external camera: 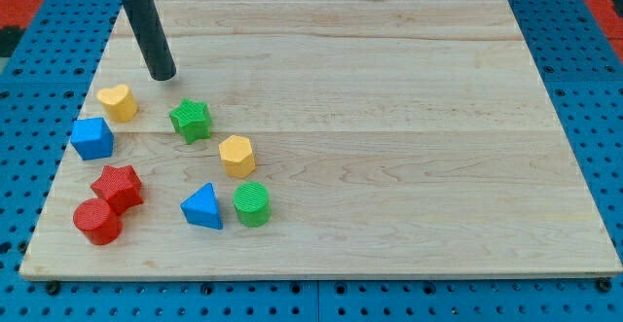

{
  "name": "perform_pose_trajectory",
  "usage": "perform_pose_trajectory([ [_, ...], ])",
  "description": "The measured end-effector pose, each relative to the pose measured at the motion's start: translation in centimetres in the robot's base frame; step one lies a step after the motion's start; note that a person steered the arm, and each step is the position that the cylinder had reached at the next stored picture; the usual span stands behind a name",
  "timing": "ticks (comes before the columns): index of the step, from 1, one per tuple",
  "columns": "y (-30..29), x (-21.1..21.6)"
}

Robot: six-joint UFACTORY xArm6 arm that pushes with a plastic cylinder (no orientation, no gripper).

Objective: Move the blue cube vertically above the red star

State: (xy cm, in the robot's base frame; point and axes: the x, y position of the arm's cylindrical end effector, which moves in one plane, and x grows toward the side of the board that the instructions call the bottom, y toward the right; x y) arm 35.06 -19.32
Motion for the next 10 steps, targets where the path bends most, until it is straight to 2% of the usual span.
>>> perform_pose_trajectory([
  [1, 0.0, 0.4],
  [2, 0.0, -2.0],
  [3, -1.3, -1.6],
  [4, -3.6, 0.0],
  [5, -9.1, -1.3],
  [6, -9.6, 2.8],
  [7, -7.5, 5.6],
  [9, -3.6, 5.7],
  [10, -8.5, 5.6],
])
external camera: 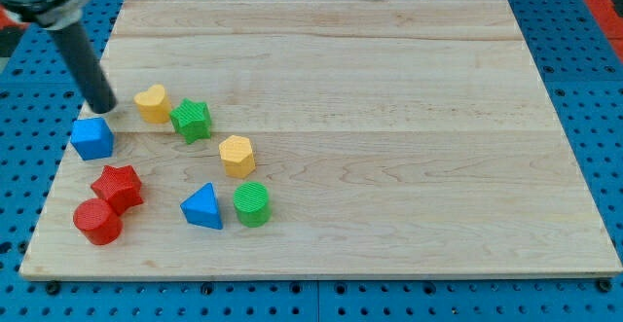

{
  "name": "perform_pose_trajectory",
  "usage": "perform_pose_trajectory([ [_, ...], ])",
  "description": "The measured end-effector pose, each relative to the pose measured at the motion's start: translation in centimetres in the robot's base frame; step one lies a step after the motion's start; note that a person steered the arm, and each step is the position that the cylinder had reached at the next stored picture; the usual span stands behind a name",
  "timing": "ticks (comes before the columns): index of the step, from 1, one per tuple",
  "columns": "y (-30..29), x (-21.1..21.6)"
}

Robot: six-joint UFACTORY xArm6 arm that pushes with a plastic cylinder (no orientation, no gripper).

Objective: Move the blue cube vertically above the red star

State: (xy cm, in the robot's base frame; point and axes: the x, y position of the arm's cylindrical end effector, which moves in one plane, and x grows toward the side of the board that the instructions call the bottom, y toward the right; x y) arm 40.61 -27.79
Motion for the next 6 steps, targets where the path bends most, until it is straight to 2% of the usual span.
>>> perform_pose_trajectory([
  [1, -2.2, 4.4],
  [2, 0.3, 6.3],
  [4, 4.0, 8.5],
  [5, 2.2, 8.9],
  [6, 1.8, 16.1],
])
